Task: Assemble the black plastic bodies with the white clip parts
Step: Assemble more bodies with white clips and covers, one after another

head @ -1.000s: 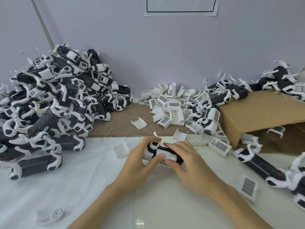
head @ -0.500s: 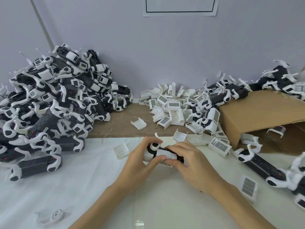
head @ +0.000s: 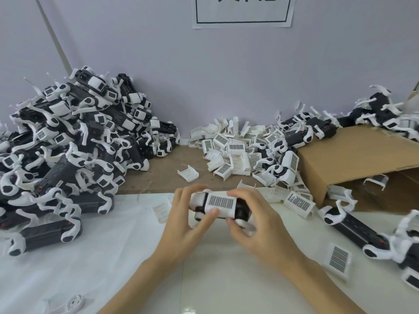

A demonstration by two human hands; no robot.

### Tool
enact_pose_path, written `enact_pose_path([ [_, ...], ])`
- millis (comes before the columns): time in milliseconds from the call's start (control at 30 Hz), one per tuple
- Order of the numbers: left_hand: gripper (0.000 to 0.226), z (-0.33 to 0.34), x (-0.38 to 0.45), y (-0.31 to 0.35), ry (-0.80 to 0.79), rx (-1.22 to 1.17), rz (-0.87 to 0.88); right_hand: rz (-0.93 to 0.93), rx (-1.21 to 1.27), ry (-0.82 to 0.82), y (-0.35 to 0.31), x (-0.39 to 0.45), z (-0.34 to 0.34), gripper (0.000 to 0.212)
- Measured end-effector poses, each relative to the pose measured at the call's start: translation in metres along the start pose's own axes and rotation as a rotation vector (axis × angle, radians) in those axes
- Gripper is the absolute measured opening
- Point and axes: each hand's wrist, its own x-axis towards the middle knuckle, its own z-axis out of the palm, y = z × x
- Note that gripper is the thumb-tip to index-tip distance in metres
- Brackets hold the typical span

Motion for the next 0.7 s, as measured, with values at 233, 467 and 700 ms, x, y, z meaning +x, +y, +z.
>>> enact_pose_path([
  [233,0.035,0.002,-0.001,-0.002,-0.12,0.016,0.04,0.27,0.209,-0.144,0.005,0.001,-0.003,0.035],
  [467,0.026,0.0,-0.001,-0.003,-0.074,0.0,-0.016,0.069,-0.169,-0.076,0.0,-0.004,0.008,0.045],
  [700,0.023,0.002,-0.001,0.001,-0.065,0.047,0.051,0.126,-0.141,-0.038,-0.005,0.0,0.002,0.038],
])
